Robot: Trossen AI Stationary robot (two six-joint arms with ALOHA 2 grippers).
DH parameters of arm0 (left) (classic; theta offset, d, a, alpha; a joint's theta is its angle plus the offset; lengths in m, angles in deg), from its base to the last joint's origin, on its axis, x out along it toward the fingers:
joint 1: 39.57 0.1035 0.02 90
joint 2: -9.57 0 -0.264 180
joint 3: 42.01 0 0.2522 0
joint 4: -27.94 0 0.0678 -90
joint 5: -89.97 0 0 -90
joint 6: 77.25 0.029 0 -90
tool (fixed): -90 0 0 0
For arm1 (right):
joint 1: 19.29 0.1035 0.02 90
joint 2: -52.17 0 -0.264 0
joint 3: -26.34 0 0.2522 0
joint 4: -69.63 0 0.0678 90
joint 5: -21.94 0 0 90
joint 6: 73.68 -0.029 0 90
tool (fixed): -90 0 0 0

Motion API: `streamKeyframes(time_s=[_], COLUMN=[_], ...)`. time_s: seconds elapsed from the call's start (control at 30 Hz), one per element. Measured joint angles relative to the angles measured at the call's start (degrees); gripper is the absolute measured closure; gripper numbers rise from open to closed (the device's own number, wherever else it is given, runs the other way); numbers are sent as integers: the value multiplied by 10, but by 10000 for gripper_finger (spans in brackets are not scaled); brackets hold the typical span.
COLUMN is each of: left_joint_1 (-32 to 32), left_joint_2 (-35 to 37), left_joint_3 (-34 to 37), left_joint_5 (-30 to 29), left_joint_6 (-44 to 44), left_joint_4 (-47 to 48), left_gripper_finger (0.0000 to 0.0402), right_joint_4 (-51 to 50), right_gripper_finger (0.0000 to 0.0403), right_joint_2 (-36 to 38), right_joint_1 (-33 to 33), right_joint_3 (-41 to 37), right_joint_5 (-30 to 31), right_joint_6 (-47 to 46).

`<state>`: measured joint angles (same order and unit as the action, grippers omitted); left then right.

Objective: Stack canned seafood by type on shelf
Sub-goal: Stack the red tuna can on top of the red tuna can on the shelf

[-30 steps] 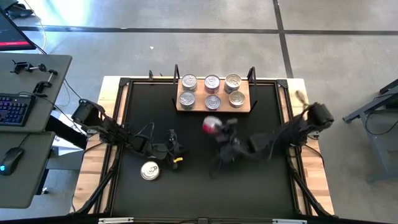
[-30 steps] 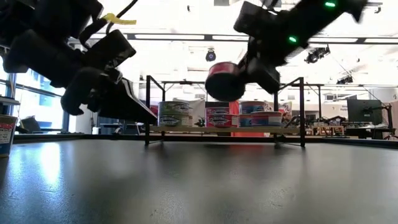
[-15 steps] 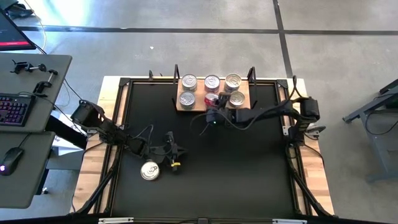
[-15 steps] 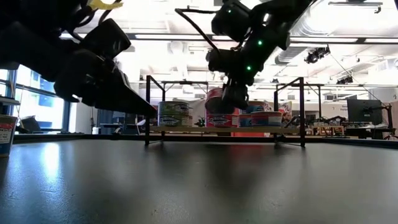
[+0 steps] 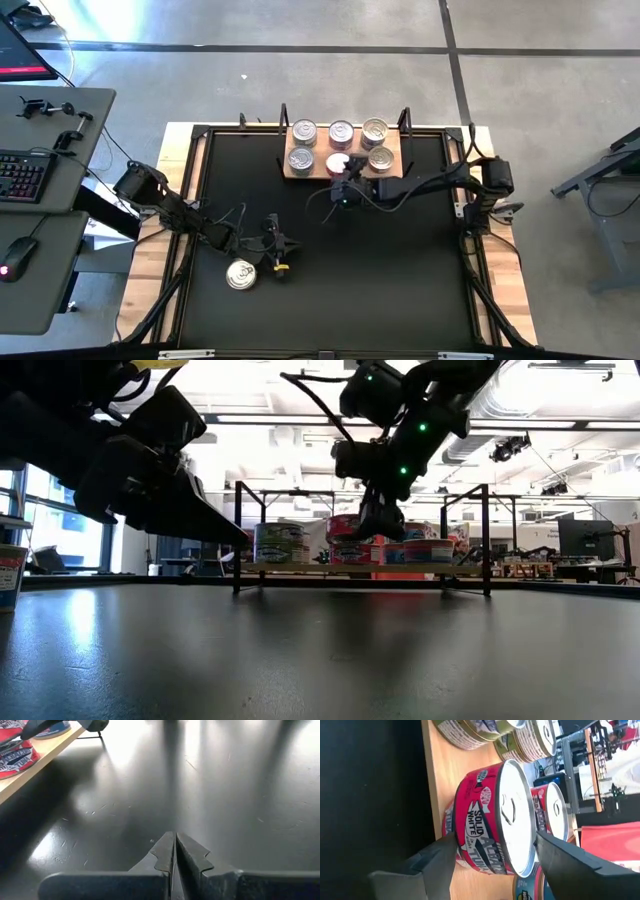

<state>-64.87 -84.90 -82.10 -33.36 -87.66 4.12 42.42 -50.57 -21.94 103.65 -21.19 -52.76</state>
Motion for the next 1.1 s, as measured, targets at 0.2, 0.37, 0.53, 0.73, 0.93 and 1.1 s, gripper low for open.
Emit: streamKeyframes(time_s=[0.2, 0.37, 0.53, 0.73, 0.93, 1.1], left_joint_1=[0, 0, 0, -6, -47, -103], left_joint_2=[0, 0, 0, 0, 0, 10], left_joint_3=[0, 0, 0, 0, -10, -43], left_joint_5=[0, 0, 0, 0, 0, -5], left_joint_6=[0, 0, 0, -4, 60, 200], left_joint_4=[0, 0, 0, -3, -110, -154], left_gripper_finger=[392, 392, 392, 392, 392, 392], right_joint_4=[-44, -92, -137, -132, -153, -9], right_gripper_finger=[141, 140, 140, 148, 183, 213], right_joint_2=[0, 0, 1, 1, 5, 5], right_joint_1=[-5, -6, -16, -5, 58, 130], right_joint_3=[22, 48, 61, 61, 46, -51], right_joint_5=[14, -5, -22, -131, -130, -80], right_joint_6=[-58, -89, -153, -178, -244, -312])
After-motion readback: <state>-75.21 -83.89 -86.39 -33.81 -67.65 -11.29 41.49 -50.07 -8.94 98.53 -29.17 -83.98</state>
